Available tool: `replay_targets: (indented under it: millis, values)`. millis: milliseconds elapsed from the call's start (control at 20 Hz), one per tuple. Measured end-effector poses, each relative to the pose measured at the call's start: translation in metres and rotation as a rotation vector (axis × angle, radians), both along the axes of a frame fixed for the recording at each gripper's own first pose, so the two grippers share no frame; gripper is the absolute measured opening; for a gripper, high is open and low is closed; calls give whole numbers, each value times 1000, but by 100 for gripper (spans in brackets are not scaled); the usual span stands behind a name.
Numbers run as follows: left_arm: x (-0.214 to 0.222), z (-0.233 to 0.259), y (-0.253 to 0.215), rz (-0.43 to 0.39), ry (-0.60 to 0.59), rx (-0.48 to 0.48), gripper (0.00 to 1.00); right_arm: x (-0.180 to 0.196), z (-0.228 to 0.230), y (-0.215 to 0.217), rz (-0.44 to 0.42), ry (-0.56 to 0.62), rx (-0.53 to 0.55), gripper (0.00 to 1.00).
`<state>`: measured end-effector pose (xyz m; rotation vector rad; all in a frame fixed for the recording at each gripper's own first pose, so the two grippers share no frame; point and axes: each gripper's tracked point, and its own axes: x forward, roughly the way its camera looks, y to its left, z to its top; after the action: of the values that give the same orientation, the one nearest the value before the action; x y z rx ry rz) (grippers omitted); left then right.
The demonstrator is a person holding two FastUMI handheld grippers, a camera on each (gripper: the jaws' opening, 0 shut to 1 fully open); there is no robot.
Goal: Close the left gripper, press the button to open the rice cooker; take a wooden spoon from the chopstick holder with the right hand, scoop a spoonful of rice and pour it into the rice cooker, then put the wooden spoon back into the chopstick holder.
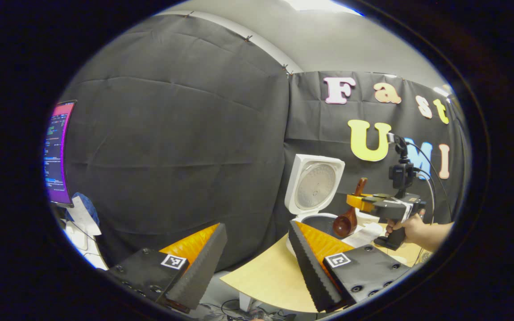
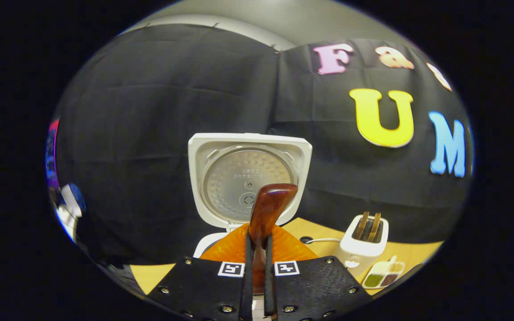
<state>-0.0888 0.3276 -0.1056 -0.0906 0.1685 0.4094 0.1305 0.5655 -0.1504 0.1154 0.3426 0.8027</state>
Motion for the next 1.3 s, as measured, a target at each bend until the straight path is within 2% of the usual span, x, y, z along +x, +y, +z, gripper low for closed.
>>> replay_targets:
  millis: [150,300,350,500,600,800,850,1300]
  values:
    - [-3,7,-2,-5,-12,13,99,15,4,-18,-104,182,146,10]
    - [-2,16,-4,-17,-25,24,95,19,21,-39,-162,295,277,10]
    - [-1,21,-4,-22,-33,29,99,20,27,-47,-180,332,321,10]
    - [11,32,-9,-46,-53,32,97,28,46,-77,-231,397,429,10]
    - [21,38,-15,-65,-65,33,99,31,54,-100,-263,386,466,10]
    - [39,61,-31,-112,-110,55,99,28,59,-151,-321,346,450,10]
    - [44,67,-36,-125,-122,61,97,28,62,-163,-339,334,444,10]
    - [97,68,-91,-256,-137,48,99,15,78,-298,-533,178,354,10]
